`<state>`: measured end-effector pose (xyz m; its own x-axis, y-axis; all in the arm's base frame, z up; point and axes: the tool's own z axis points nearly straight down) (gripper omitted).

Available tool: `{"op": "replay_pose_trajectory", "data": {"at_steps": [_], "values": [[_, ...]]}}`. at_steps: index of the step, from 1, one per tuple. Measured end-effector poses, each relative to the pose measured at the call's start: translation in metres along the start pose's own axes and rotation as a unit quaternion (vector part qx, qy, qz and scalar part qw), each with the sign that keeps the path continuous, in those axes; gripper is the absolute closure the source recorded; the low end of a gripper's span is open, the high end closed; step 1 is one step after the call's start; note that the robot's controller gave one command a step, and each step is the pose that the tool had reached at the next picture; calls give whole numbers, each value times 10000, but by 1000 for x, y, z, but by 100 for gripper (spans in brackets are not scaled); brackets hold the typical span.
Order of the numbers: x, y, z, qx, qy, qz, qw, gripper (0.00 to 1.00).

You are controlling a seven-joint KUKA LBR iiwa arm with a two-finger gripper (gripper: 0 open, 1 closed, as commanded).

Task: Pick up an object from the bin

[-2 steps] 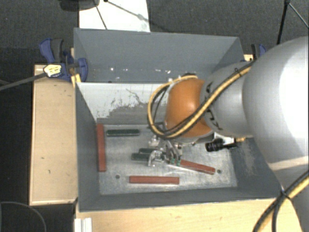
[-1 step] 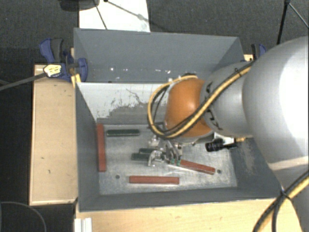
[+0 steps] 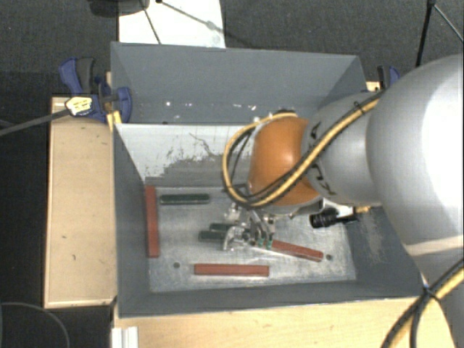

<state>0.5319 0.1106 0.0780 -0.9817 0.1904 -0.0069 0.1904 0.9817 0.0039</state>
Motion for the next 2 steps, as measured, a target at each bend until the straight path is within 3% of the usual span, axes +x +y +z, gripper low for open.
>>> {"op": "replay_pose_trajectory", "data": {"at_steps": [1, 2], "values": [[3, -1, -18, 24, 57, 2, 10000, 100], [1, -1, -35, 18, 39, -1, 10000, 100]]}}
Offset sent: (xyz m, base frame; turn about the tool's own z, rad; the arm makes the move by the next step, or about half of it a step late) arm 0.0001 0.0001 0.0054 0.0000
